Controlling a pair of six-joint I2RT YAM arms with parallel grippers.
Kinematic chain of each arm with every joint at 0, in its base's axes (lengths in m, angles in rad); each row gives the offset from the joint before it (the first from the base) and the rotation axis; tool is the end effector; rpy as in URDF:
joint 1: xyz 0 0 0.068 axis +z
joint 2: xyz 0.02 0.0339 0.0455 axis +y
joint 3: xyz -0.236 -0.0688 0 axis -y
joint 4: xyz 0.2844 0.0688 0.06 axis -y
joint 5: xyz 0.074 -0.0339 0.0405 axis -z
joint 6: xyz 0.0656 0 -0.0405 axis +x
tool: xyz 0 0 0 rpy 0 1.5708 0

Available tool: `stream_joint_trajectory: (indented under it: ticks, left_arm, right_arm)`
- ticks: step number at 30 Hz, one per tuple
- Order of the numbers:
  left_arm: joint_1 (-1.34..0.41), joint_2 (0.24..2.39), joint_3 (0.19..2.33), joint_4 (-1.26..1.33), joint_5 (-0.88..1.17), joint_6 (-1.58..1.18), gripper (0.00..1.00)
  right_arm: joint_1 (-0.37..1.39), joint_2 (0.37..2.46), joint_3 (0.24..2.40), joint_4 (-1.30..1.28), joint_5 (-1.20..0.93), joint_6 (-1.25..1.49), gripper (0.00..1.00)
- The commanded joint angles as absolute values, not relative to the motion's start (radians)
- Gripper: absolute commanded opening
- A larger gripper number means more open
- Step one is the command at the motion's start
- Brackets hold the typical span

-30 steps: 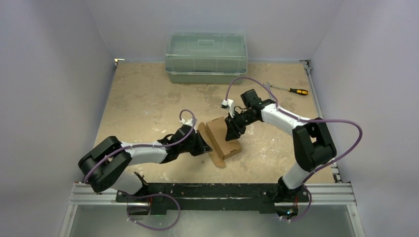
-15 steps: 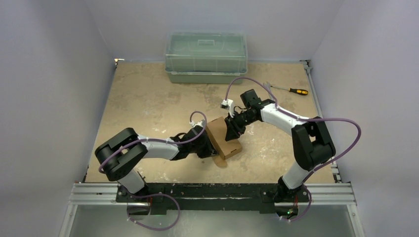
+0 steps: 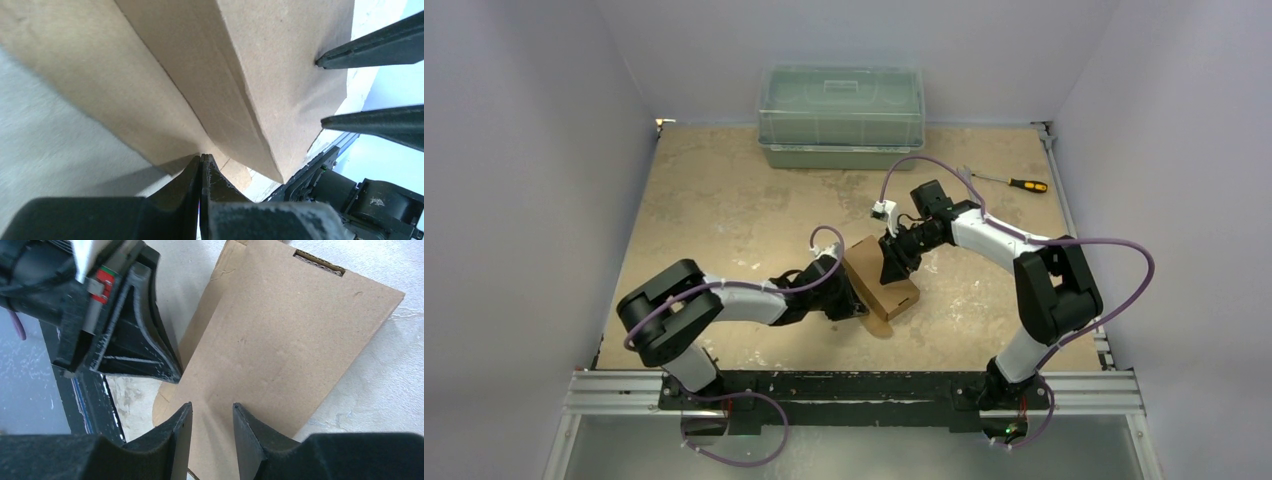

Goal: Fold the paper box

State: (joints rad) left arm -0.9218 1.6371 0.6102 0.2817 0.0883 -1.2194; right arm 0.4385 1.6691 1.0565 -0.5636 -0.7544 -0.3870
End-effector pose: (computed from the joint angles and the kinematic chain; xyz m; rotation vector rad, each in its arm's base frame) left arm 0.1988 -0.2716 0.0422 -0.3382 2.5978 -1.0621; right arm 0.3043 0.1923 0.1215 -1.2250 2.2869 1.0375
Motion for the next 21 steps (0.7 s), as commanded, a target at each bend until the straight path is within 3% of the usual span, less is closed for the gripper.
stream_joint_trajectory:
  ticks: [1, 5, 9, 21]
  left_arm:
    - [-0.898, 1.494, 0.598, 0.107, 0.008, -1.118, 0.00]
    - [-0.852, 1.368, 0.561, 0.040, -0.092, -1.036, 0.00]
    - [-0.787, 1.351, 0.520, 0.162, -0.079, -1.008, 0.00]
    - [-0.757, 1.699, 0.670, 0.444, 0.069, -1.028, 0.00]
  right_arm:
    - [0.443, 1.689, 1.070, -0.558, -0.677, -0.380, 0.38]
    - [0.443, 1.694, 1.068, -0.552, -0.661, -0.379, 0.38]
    - [0.443, 1.699, 1.067, -0.554, -0.665, -0.385, 0.37]
    - [0.445, 1.706, 1.069, -0.559, -0.674, -0.388, 0.37]
